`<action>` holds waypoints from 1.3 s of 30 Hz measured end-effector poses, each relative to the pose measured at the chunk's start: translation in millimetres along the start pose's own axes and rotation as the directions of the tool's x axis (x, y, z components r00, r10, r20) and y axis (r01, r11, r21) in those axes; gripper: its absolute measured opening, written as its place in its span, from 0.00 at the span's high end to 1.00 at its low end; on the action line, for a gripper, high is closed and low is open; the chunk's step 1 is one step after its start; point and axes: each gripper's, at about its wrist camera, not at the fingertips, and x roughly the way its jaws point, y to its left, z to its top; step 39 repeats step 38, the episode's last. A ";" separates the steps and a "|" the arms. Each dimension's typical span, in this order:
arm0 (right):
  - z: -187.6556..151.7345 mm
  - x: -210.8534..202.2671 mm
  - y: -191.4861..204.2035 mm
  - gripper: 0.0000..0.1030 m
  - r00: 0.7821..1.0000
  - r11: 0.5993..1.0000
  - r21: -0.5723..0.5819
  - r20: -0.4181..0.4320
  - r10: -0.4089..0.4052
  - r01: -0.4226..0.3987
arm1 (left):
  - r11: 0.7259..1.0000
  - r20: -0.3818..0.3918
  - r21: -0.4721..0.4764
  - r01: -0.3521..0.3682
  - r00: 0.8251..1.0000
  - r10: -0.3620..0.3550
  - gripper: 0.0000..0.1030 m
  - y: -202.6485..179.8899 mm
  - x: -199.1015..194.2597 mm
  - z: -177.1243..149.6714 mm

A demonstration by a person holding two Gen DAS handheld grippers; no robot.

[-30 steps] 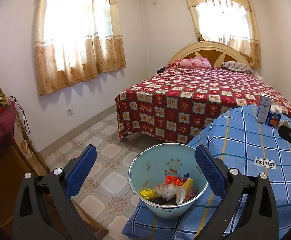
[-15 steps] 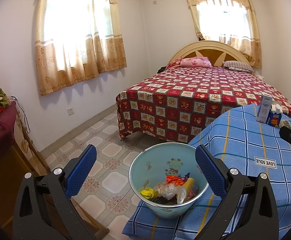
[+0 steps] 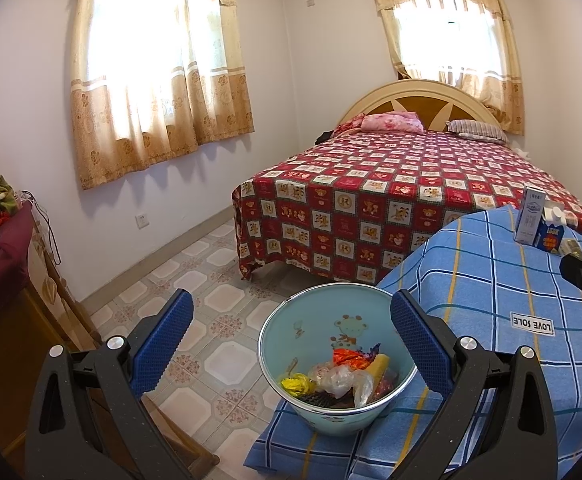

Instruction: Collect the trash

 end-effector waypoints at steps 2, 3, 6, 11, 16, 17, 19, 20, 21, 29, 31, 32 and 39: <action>-0.3 0.1 0.2 0.19 1.000 1.000 -0.001 -0.001 -0.001 0.001 | 1.000 0.003 0.001 -0.003 1.000 0.003 0.06 0.3 0.1 -0.1; -1.0 0.1 0.9 0.19 1.000 1.000 -0.001 -0.002 -0.001 0.001 | 1.000 0.003 0.001 -0.002 1.000 0.002 0.06 -0.2 0.0 -0.2; -1.4 -0.1 1.5 0.19 1.000 1.000 -0.001 -0.001 -0.002 0.002 | 1.000 0.009 0.005 -0.010 1.000 0.010 0.06 -1.7 -1.0 -0.6; -1.8 0.4 1.7 0.19 1.000 1.000 -0.003 -0.002 -0.002 0.002 | 1.000 0.007 0.014 -0.018 1.000 0.018 0.06 -5.1 -1.1 -1.9; -1.3 0.4 1.5 0.19 1.000 1.000 -0.002 -0.002 -0.002 0.002 | 1.000 -0.012 0.015 -0.014 1.000 0.014 0.06 -6.6 2.3 -3.3; -1.4 0.4 1.6 0.19 1.000 1.000 -0.002 -0.002 -0.002 0.002 | 1.000 -0.014 0.014 -0.016 1.000 0.016 0.06 -6.4 2.9 -3.6; -1.8 0.5 1.7 0.19 1.000 1.000 -0.002 -0.002 -0.002 0.002 | 1.000 -0.020 0.010 -0.017 1.000 0.017 0.06 -5.4 4.9 -3.4; -1.9 0.6 1.7 0.19 1.000 1.000 -0.002 -0.003 -0.001 0.001 | 1.000 -0.023 0.006 -0.016 1.000 0.016 0.06 -4.8 5.7 -3.7; -1.9 0.5 1.8 0.19 1.000 1.000 -0.002 -0.003 -0.001 0.001 | 1.000 -0.027 0.001 -0.013 1.000 0.013 0.06 -4.1 6.6 -4.2; -5.0 2.1 2.3 0.19 1.000 1.000 -0.006 -0.009 0.003 -0.003 | 1.000 -0.043 0.004 0.005 0.999 -0.005 0.06 -7.2 9.7 -7.2; -4.9 2.2 2.4 0.19 1.000 1.000 -0.006 -0.010 0.001 -0.001 | 1.000 -0.048 0.004 0.012 0.999 -0.012 0.06 -8.0 10.7 -6.9; -5.3 2.2 2.1 0.19 1.000 1.000 -0.005 -0.011 -0.001 0.000 | 1.000 -0.054 0.007 0.016 0.998 -0.016 0.06 -8.5 11.3 -7.2; -5.8 0.1 -0.4 0.15 1.000 1.000 -0.005 -0.004 -0.011 0.011 | 1.000 -0.058 0.013 0.013 0.998 -0.012 0.06 -11.4 12.3 -8.8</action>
